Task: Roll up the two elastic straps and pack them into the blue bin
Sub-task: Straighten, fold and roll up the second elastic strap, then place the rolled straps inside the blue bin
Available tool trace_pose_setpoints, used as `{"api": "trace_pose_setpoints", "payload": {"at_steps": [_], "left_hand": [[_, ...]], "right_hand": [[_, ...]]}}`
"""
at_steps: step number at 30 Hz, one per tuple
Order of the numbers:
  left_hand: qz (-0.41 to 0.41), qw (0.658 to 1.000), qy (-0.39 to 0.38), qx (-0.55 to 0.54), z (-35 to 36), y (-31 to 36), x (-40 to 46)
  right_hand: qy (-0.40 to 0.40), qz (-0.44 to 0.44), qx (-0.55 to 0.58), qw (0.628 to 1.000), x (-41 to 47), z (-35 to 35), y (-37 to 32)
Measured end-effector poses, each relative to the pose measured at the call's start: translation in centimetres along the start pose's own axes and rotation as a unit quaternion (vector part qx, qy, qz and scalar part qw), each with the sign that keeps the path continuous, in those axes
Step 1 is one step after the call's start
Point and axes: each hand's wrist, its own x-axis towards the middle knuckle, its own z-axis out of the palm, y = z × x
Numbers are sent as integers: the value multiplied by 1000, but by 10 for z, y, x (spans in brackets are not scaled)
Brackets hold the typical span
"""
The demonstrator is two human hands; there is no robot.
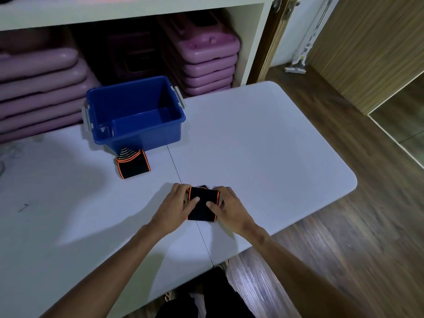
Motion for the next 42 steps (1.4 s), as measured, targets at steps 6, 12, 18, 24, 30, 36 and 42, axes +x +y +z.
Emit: {"api": "trace_pose_setpoints", "payload": {"at_steps": [6, 12, 18, 24, 30, 36, 42], "left_hand": [[-92, 988, -93, -83, -6, 10, 10], [6, 999, -7, -41, -17, 11, -1], [121, 979, 147, 71, -68, 19, -21], [99, 956, 257, 98, -135, 12, -18], [2, 943, 286, 167, -204, -34, 16], [-82, 949, 258, 163, -213, -85, 67], [-105, 949, 272, 117, -206, -87, 84]], "right_hand": [[-50, 58, 50, 996, 8, -1, -8], [-32, -1, 18, 999, 11, -8, -35], [-10, -138, -34, 990, 16, -2, -84], [70, -280, -114, 951, 63, -1, -150], [96, -317, -114, 937, 138, -3, -208], [-1, -267, -202, 942, 223, 16, -233], [-48, -284, -287, 914, 289, 52, -234]]}}
